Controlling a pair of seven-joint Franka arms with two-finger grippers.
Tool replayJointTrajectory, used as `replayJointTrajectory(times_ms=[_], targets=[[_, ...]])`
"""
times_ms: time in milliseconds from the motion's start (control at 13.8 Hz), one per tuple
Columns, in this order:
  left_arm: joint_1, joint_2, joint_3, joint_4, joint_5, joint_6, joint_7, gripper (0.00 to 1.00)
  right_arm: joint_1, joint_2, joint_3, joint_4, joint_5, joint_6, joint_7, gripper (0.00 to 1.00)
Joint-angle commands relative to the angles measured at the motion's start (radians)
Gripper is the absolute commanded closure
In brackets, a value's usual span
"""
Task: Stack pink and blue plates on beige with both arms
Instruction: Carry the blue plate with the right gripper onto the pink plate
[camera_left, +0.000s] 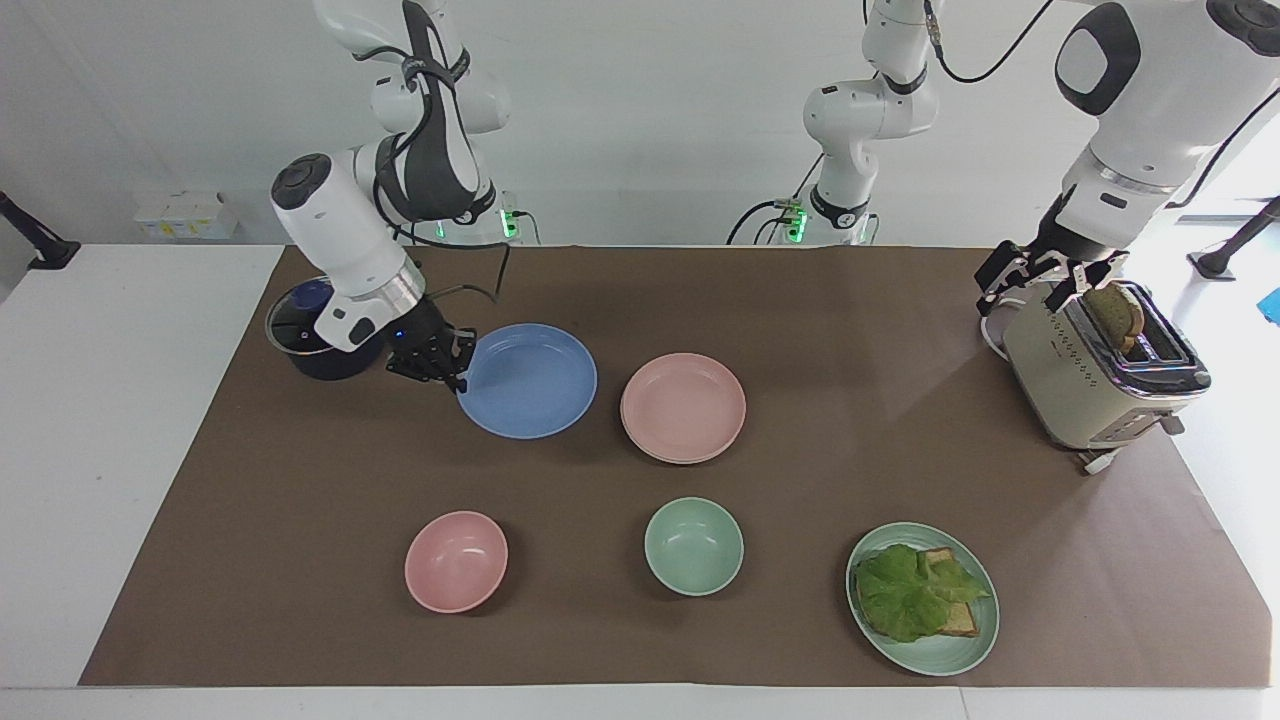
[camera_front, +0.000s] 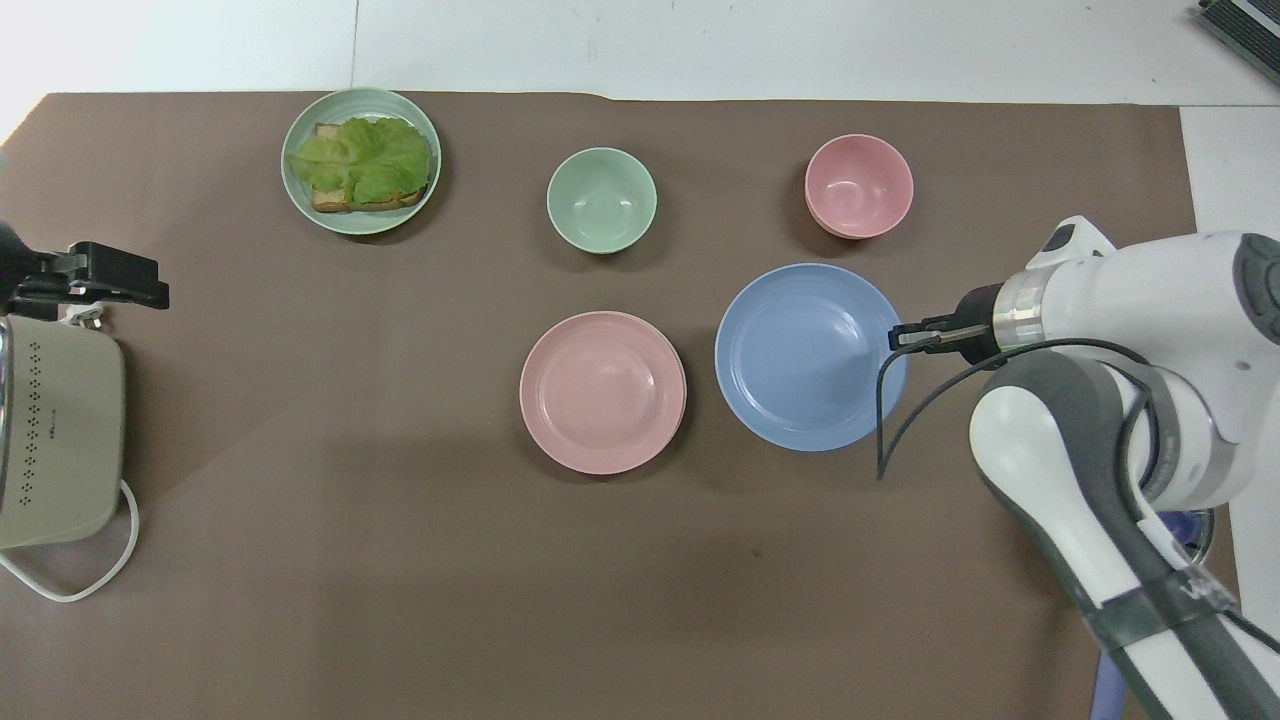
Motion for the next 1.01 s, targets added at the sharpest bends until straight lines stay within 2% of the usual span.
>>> replayJointTrajectory(times_ms=[0, 434, 724, 941], targets=[[0.001, -0.006, -0.001, -0.002, 0.019, -0.014, 0.005, 0.00, 0.072, -0.011, 0.000, 0.000, 0.027, 0.005, 0.096, 1.00], [0.001, -0.006, -0.001, -0.002, 0.019, -0.014, 0.005, 0.00, 0.180, -0.014, 0.000, 0.003, 0.015, 0.015, 0.213, 1.00], [0.001, -0.006, -0.001, -0.002, 0.019, -0.014, 0.005, 0.00, 0.212, -0.006, 0.002, -0.009, 0.015, 0.031, 0.221, 1.00], [0.001, -0.006, -0.001, -0.002, 0.019, -0.014, 0.005, 0.00, 0.263, 0.053, 0.002, -0.029, 0.015, 0.150, 0.278, 1.00]])
